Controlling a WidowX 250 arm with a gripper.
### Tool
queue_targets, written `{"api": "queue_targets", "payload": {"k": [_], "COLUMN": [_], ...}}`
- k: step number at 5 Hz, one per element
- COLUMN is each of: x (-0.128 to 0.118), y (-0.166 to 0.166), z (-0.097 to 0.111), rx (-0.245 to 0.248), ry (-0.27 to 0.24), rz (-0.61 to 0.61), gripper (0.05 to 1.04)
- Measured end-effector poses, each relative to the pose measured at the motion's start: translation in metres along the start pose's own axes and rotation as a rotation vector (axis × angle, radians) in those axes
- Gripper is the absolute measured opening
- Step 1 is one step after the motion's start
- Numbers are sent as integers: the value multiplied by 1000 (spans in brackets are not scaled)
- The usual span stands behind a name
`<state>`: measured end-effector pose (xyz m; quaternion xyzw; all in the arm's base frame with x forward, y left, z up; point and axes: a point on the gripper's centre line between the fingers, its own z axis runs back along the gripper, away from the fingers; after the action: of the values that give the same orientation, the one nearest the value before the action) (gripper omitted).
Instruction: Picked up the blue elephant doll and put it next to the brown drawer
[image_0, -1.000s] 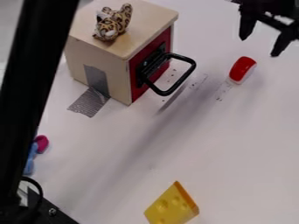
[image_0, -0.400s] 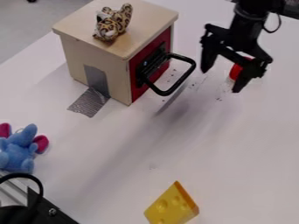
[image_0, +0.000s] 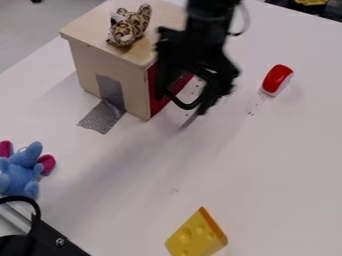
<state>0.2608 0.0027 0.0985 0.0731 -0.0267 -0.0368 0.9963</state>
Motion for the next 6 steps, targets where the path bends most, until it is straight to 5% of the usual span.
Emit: {"api": "queue_targets", "payload": {"k": [3, 4, 6], "x": [-114, -129, -136], "y": [84, 96, 110], "z": [-26, -35, -63], "rx": [-13, -23, 3], "ry": [-31, -53, -19], "rz": [95, 119, 129], "gripper": [999, 999, 999]}}
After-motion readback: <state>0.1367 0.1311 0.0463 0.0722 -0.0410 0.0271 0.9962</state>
